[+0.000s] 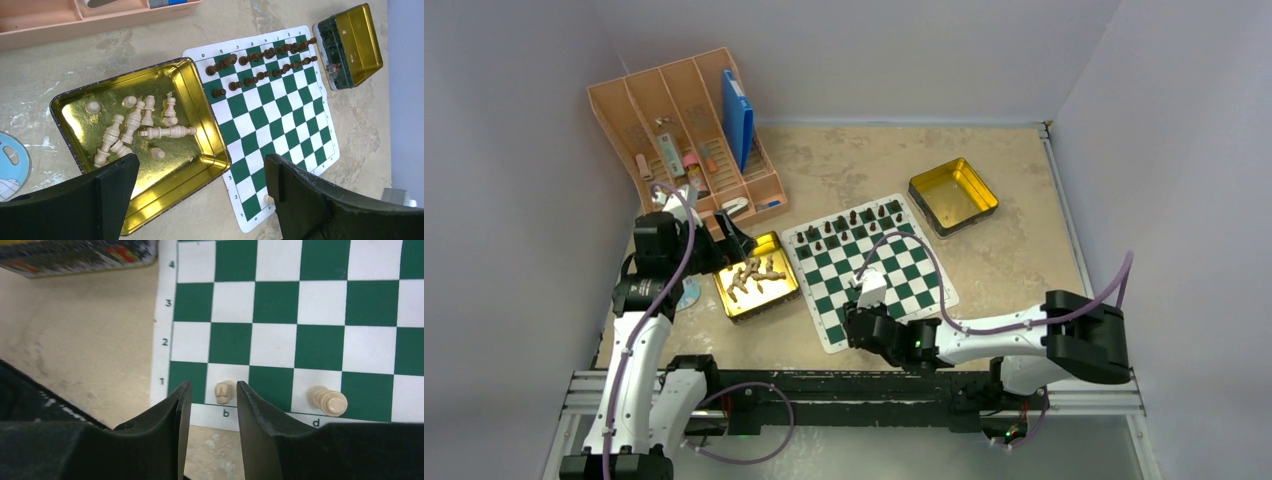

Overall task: Set up the chess pieces on the board
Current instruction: Place the chess piece on the chessboard, then pick up the chess piece from the storage box.

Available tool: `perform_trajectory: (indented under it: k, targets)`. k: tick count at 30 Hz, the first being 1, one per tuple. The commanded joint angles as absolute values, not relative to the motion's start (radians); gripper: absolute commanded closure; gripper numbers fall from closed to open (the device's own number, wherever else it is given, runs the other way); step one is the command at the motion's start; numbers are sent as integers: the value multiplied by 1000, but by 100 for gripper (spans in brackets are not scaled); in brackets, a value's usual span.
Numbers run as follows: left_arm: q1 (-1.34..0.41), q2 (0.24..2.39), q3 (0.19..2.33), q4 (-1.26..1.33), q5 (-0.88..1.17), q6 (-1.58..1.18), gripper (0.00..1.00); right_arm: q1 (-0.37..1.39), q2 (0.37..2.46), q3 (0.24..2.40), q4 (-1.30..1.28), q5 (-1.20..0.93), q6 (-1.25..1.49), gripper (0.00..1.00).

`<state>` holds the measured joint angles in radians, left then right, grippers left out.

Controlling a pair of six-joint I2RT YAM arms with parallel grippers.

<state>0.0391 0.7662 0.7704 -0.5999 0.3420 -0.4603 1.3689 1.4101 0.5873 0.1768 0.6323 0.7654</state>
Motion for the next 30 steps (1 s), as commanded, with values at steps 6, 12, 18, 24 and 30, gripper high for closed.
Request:
perform_trajectory:
  k: [6,12,18,24,30]
  targets:
    - [44,678,773,-560,356,-454,4,1373,1279,718,163,567,723,56]
    - [44,633,788,-591,271,-469,6,1356,1360,850,292,514,585,56]
    - [46,527,795,-626,112,-504,7,1306,1548,1050,313,481,467,57]
    - [54,403,799,-651,-34,-529,7,1212,1753,1205,340,409,391,63]
    - [59,391,812,-670,-56,-538,7,1186,1976,1413,265,437,305,64]
